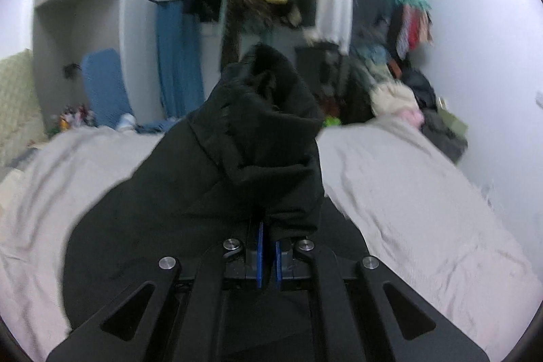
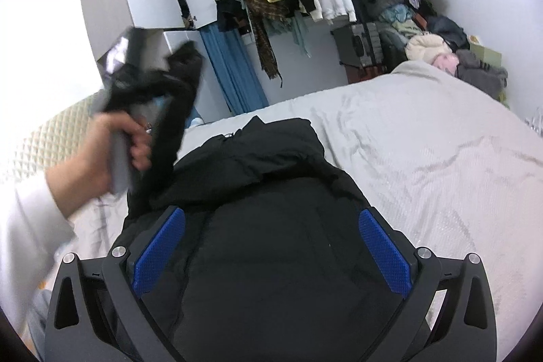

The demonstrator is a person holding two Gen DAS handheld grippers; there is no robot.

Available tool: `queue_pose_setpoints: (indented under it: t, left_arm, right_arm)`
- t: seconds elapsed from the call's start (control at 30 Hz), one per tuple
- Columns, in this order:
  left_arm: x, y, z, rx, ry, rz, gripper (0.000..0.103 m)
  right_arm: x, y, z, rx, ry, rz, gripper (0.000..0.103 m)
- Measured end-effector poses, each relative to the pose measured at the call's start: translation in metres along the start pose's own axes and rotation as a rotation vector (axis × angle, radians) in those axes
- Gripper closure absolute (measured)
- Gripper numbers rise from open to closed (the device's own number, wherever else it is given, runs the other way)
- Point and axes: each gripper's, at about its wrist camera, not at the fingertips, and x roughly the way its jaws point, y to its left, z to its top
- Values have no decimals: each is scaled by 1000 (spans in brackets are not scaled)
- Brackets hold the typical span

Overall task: Fold large clothes
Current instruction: 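Lift the sleeve with the left gripper and fold it across the jacket, then lay the sleeve on the jacket body and open the left gripper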

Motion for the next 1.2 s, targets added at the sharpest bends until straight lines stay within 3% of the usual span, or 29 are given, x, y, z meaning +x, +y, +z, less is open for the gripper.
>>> queue_pose_setpoints:
  t: [0.2,0.4,0.63,0.83,0.93,1.0,1.03,1.07,1.1,1.13,1.2]
  left_arm:
    - [62,-48,-59,86,31,8,98]
    - [105,-39,-95,25,119,-19,96]
    - [101,-26,-84,19,148,-34,96]
    - [63,-16,-77,65,134,-79,96]
    - [46,-4,-74,37,142,-103,94]
    - [31,8,-74,8,141,-123,85]
    - [25,13,-74,2,141,-126,69]
    - [18,20,-75,-1,140,-123,42]
    - [12,25,-76,-2,135,-125,28]
    - [4,31,-76,-2,121,-128,5]
    - [-16,48,-77,-5,84,-118,0]
  right_arm:
    - [12,4,-3,-68,-13,-69,0]
    - [34,-1,-4,-58,10,-82,0]
    - [45,-9,-5,-25,36,-89,0]
    - [33,-2,-4,-39,2,-77,0]
    - [28,6,-1,-60,-13,-64,0]
    - [26,13,1,-85,-25,-54,0]
    - [26,16,2,-96,-28,-47,0]
    - [26,20,3,-109,-29,-43,0]
    - [27,23,3,-119,-29,-43,0]
    - [28,28,4,-135,-30,-44,0]
    - [28,36,4,-153,-30,-34,0]
